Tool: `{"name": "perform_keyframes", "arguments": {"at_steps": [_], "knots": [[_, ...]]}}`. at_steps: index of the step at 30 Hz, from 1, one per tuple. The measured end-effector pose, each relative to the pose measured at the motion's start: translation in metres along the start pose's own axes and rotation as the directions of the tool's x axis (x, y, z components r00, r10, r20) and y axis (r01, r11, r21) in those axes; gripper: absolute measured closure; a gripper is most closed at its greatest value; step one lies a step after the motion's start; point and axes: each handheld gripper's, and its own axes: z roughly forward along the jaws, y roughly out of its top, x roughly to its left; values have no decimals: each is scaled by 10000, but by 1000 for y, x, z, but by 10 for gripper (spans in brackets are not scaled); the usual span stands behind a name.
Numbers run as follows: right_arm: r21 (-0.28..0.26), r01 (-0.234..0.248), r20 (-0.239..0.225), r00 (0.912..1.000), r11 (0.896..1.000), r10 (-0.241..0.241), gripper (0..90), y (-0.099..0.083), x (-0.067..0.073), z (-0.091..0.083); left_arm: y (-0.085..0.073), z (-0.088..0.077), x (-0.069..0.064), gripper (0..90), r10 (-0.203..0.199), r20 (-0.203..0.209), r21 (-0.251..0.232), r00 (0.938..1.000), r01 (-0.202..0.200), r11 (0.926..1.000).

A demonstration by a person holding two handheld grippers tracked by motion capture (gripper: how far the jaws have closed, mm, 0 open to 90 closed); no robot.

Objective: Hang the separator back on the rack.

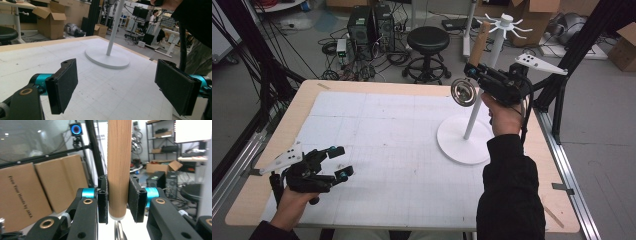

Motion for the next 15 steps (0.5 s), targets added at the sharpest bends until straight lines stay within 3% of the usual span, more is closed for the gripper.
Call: {"name": "perform_keyframes", "arguments": {"at_steps": [3,10,11,13,14,15], "knots": [[164,-170,395,9991,9997,164,722,-2,-6,-1,0,0,0,190,-5,4,1,10000,5,10000],[185,-58,663,9978,9998,45,691,-10,-6,-9,0,0,1,189,-11,7,-41,10000,11,10000],[74,-89,753,9971,9999,83,583,-14,-4,-14,0,-1,1,189,-80,-15,-82,10000,80,9999],[122,83,1023,9947,9999,-95,490,-19,-1,-20,0,-1,2,188,-74,-56,-73,10000,73,9999],[122,83,1023,9947,9999,-95,490,-19,-1,-20,0,-1,2,188,-107,-51,-98,9999,107,9999],[101,424,1269,9910,9990,-434,441,-26,3,-28,0,-1,3,188,-99,-65,-81,9999,99,9999]]}}
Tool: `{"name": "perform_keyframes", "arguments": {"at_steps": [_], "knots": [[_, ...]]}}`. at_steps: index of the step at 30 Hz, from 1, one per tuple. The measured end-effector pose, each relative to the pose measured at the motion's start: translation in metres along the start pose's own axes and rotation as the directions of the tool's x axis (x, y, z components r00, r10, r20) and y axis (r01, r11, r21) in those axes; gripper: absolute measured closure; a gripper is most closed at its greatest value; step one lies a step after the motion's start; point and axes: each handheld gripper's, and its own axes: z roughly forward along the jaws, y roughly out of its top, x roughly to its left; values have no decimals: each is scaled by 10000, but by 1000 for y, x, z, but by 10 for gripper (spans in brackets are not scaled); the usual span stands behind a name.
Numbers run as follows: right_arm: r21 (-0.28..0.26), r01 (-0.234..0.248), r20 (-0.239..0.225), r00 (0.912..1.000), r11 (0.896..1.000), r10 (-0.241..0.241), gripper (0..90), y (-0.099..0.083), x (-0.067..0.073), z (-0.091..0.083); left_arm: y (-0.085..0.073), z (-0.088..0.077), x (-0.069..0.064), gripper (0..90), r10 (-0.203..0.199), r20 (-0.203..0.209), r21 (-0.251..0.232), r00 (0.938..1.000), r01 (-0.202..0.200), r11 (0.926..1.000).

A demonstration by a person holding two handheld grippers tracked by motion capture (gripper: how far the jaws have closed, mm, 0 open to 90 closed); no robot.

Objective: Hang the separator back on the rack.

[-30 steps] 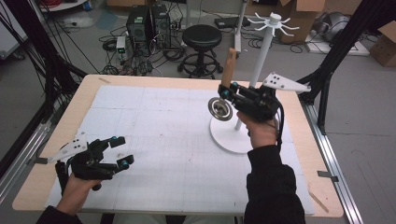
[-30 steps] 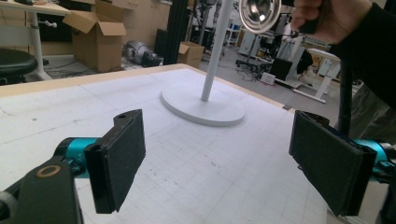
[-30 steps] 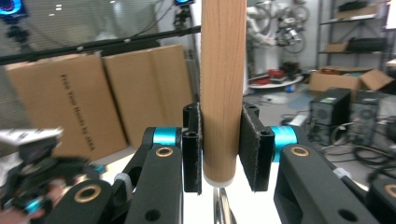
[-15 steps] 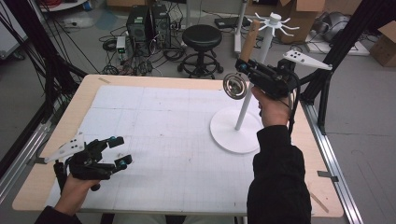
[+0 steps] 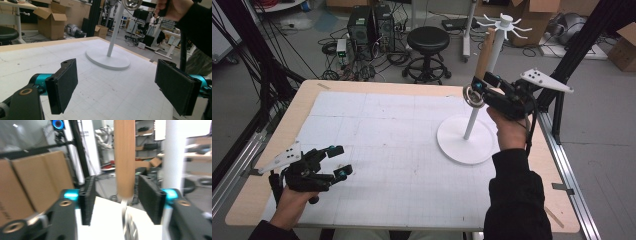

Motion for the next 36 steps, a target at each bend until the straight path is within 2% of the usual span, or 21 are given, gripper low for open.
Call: {"name": "perform_keyframes", "arguments": {"at_steps": [2,3,4,7,8,9,10,11,12,14,15,17,18,19,20,21,23,26,28,36], "knots": [[-46,110,61,9999,9999,-109,420,-5,2,-5,0,0,1,187,-19,-18,-26,10000,19,10000],[12,483,271,9985,9988,-483,397,-16,7,-15,0,0,2,187,-31,-33,-20,10000,30,10000],[12,483,271,9985,9988,-483,397,-16,7,-15,0,0,2,186,-31,-33,-20,10000,30,10000],[382,961,397,9944,9946,-976,333,-36,14,-30,0,0,3,185,-54,-70,-12,10000,54,10000],[602,1149,431,9921,9916,-1176,263,-54,19,-41,0,1,4,184,-122,-129,-52,9998,122,9999],[602,1149,431,9921,9916,-1176,263,-54,19,-41,0,1,4,182,-122,-129,-52,9998,122,9999],[899,1256,505,9902,9880,-1305,186,-71,23,-51,0,1,5,182,-131,-162,-83,9998,130,9999],[924,1276,535,9897,9875,-1329,149,-79,24,-57,0,1,5,182,-131,-162,-83,9998,130,9999],[924,1276,535,9897,9875,-1329,149,-79,24,-57,0,1,5,182,-160,-188,-104,9997,158,9998],[1096,1440,483,9875,9835,-1500,145,-103,28,-73,0,0,5,183,-103,-256,-102,9996,101,9999],[1096,1440,483,9875,9835,-1500,145,-103,28,-73,0,0,5,183,-78,-251,-119,9997,76,9999],[1204,1391,323,9891,9829,-1440,145,-118,30,-81,1,-1,5,183,-77,-319,-178,9995,71,9998],[1456,1403,314,9887,9794,-1463,145,-131,31,-88,1,-2,5,183,-60,-341,-205,9994,53,9998],[1456,1403,314,9887,9794,-1463,145,-131,31,-88,1,-2,5,183,-60,-341,-205,9994,53,9998],[1556,1221,384,9908,9802,-1295,145,-143,32,-94,1,-3,5,183,-65,-368,-241,9993,57,9997],[1556,1221,384,9908,9802,-1295,145,-143,32,-94,1,-3,5,183,-65,-368,-241,9993,57,9997],[1659,1125,495,9913,9797,-1222,146,-157,32,-103,0,-5,4,183,39,-464,-265,9989,-51,9996],[1869,1086,459,9918,9764,-1191,147,-162,30,-105,0,-8,5,183,59,-598,-297,9982,-77,9995],[1748,952,551,9928,9800,-1063,147,-162,29,-107,0,-12,7,183,34,-667,-340,9978,-57,9994],[1752,819,621,9936,9811,-941,147,-164,29,-106,-1,-14,8,184,-21,-630,-363,9980,-2,9993]]}}
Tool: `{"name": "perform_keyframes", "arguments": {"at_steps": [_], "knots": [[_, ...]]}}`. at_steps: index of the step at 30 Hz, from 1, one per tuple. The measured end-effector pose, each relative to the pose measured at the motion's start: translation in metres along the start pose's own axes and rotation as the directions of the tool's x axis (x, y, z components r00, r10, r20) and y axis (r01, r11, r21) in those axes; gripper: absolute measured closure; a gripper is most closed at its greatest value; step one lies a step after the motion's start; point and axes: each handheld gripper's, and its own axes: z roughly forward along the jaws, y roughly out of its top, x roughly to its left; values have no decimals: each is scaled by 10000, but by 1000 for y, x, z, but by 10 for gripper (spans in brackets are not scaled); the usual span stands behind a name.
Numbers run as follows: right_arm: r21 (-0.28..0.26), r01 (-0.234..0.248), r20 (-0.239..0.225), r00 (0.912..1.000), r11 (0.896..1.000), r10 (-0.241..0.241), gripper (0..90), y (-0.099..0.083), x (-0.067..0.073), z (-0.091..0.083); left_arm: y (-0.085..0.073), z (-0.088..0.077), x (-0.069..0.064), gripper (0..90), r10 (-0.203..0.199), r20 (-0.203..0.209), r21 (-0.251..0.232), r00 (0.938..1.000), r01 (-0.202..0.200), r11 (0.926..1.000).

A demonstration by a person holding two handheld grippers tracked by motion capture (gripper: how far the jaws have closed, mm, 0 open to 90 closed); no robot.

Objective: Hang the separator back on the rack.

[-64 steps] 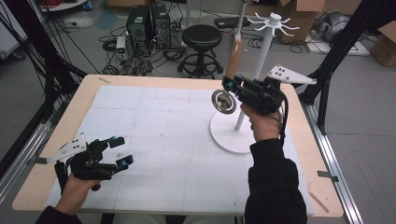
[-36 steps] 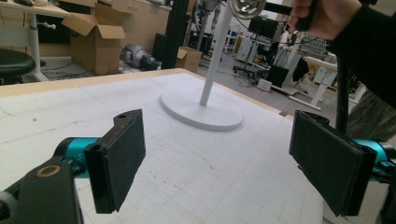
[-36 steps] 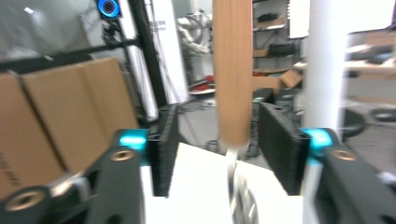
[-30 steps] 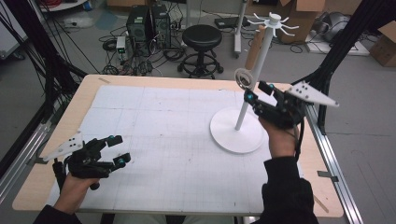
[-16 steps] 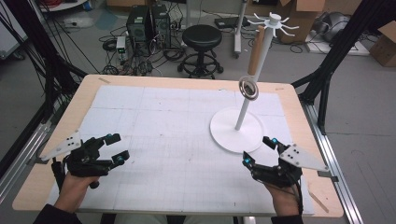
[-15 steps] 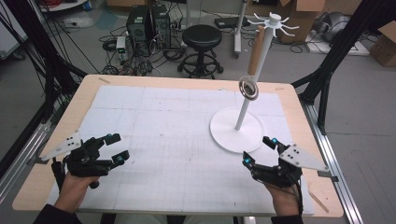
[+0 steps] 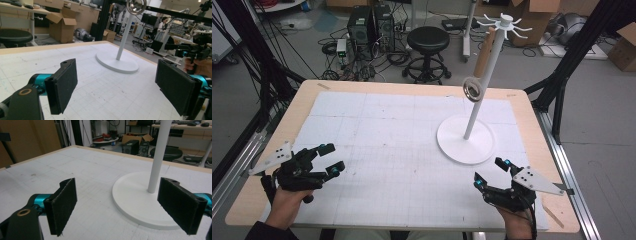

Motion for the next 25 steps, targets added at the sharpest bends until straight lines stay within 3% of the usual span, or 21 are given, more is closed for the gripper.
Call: {"name": "perform_keyframes", "arguments": {"at_steps": [15,25], "knots": [[-50,95,122,9999,9999,-94,147,-1,-3,-1,-2,4,-1,184,12,42,105,10000,-13,9999],[-49,-113,147,9998,9999,114,147,-3,-6,-2,-6,6,1,183,-33,-7,219,10000,33,9998]]}}
